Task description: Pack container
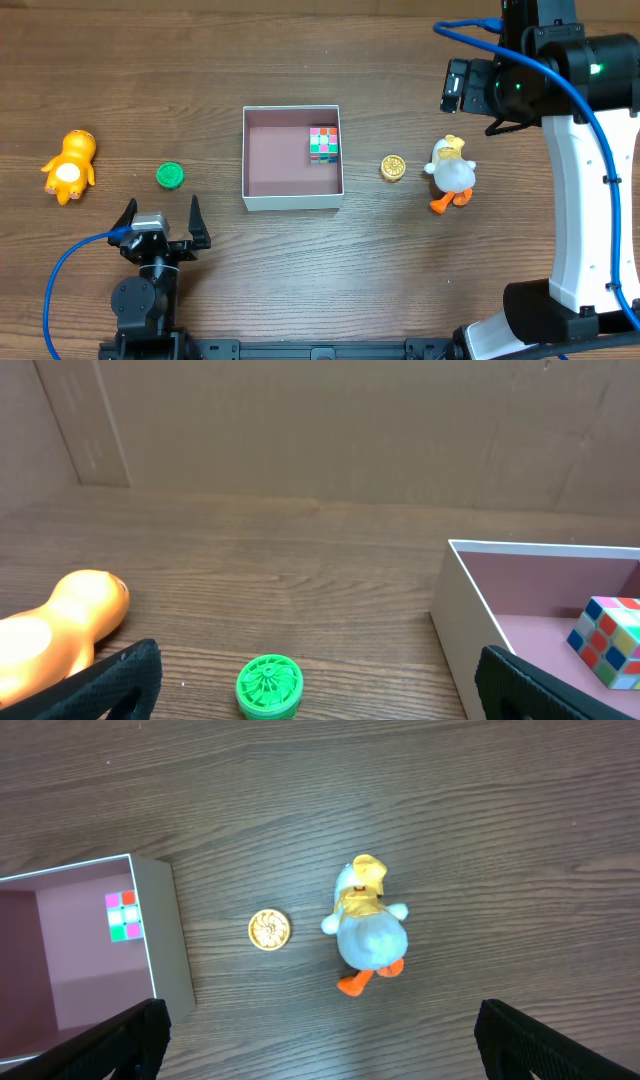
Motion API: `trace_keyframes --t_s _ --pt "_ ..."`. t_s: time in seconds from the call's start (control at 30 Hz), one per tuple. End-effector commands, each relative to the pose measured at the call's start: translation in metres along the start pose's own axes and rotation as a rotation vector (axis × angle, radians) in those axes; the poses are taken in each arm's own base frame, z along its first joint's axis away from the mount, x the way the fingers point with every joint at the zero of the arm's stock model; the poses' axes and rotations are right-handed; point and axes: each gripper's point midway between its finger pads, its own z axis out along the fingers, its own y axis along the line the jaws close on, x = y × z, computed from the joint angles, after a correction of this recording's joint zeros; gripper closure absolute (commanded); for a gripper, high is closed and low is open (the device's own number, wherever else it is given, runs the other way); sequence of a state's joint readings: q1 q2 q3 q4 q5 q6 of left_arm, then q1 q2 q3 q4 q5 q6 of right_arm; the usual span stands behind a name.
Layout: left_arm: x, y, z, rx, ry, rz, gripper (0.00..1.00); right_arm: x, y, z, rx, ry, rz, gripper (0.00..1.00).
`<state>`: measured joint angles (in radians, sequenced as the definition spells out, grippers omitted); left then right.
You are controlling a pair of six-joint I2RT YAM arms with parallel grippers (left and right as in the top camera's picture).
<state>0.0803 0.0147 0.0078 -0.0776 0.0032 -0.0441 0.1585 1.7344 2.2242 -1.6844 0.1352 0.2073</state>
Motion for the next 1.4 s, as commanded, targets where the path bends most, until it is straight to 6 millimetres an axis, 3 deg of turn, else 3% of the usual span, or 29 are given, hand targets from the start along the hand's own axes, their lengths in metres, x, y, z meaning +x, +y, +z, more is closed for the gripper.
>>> trace_keyframes --t_s 0.0,0.33,0.73,1.37 --pt "-0.001 0.002 0.000 -0.010 -0.008 0.021 0.00 -0.003 -0.008 -0.004 0.037 -0.025 -0.001 0.00" --pt "-0.001 0.002 0.000 -0.010 -0.008 0.021 0.00 0.009 -0.014 0.012 0.082 0.041 -0.003 0.00" --pt "-0.001 0.002 0.000 -0.010 -0.008 0.022 0.00 0.053 -0.020 0.067 0.140 0.245 -0.033 0.00" --pt "-0.001 0.002 0.000 -0.010 -0.008 0.021 0.00 0.075 -0.016 0.156 0.142 0.254 -0.038 0.00"
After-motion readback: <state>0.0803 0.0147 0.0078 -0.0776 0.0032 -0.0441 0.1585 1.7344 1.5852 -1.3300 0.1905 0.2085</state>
